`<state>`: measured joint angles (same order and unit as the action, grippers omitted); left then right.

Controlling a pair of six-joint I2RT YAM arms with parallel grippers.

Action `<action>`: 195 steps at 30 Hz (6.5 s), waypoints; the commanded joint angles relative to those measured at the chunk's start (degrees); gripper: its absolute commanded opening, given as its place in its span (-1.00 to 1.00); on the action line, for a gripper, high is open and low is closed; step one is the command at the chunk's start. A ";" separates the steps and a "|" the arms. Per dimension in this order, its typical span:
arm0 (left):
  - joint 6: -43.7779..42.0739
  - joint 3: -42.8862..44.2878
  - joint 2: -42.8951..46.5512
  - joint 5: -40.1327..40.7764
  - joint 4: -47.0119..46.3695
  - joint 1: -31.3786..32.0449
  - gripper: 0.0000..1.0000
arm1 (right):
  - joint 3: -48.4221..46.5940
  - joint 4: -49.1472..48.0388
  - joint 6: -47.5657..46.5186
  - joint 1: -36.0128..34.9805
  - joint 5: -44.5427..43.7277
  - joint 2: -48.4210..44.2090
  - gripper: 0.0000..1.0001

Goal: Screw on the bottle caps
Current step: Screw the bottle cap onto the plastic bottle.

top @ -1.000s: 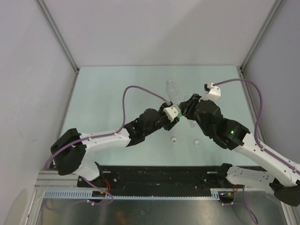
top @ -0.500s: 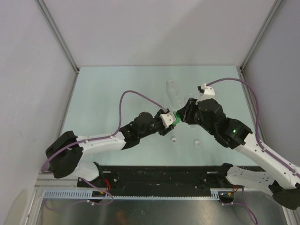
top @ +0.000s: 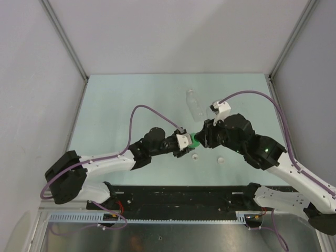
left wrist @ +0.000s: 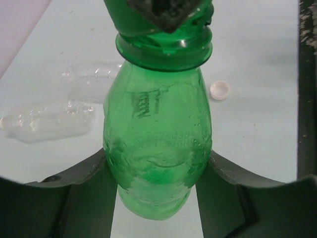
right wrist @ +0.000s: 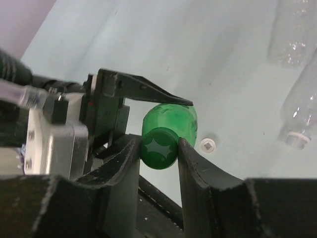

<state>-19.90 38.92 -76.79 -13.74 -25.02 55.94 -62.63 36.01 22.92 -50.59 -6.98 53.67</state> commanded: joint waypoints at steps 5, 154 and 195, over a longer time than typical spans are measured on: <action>9.86 3.24 6.13 -37.15 -11.33 -9.41 -1.00 | 1.40 -2.90 -20.68 -4.31 18.61 -3.73 -1.00; -32.49 35.65 -1.19 -44.82 59.10 -6.92 -1.00 | 5.15 -3.85 -40.70 -6.68 8.19 -1.84 -1.00; -26.64 27.76 -7.83 24.87 13.68 6.20 -1.00 | 4.72 -16.31 34.77 11.82 -5.70 9.68 -1.00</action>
<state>-38.24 71.61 -87.31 5.26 14.46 52.25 -58.83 22.48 47.83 -38.63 -14.74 59.72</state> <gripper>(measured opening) 0.591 0.360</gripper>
